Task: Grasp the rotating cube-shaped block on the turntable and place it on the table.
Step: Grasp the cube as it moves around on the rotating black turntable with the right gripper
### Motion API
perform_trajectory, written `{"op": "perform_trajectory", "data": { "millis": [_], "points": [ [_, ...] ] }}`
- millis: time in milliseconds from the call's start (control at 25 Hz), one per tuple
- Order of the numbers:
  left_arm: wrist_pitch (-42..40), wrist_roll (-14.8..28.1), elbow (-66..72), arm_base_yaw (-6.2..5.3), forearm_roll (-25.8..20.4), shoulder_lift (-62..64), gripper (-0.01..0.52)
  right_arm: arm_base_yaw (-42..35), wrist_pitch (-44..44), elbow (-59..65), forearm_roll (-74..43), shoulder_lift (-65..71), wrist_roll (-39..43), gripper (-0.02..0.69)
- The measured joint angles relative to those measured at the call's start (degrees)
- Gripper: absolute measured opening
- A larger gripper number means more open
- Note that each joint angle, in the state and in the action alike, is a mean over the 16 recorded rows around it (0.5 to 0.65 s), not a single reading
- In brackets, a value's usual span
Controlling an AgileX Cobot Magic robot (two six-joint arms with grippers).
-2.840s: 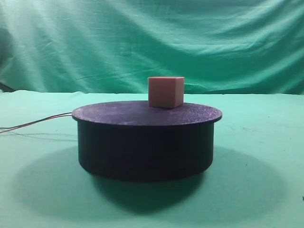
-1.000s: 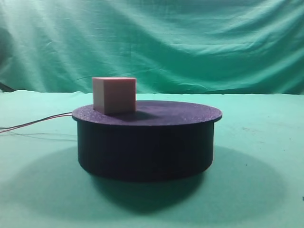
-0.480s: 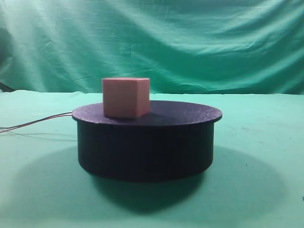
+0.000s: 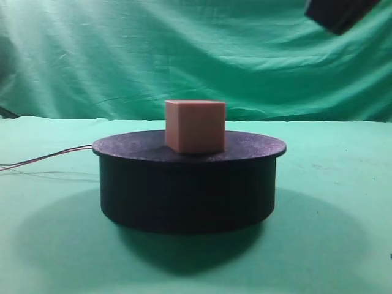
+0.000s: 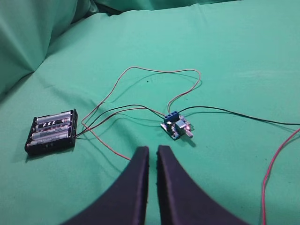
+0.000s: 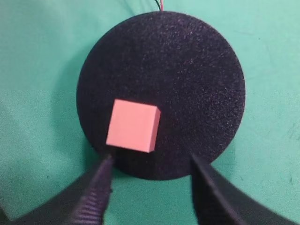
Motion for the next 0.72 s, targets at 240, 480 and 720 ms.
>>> {"op": "perform_trajectory", "data": {
  "millis": [240,480,720],
  "points": [
    [0.0,0.0,0.0,0.0,0.0,0.0,0.0,0.4,-0.4,-3.4,-0.9,5.8,3.0,0.57],
    [0.0,0.0,0.0,0.0,0.0,0.0,0.0,0.4,-0.8,-5.1,-3.4,9.5,6.1,0.521],
    [0.0,0.0,0.0,0.0,0.0,0.0,0.0,0.4,-0.3,-6.3,-7.5,11.1,9.4,0.376]
  ]
}}
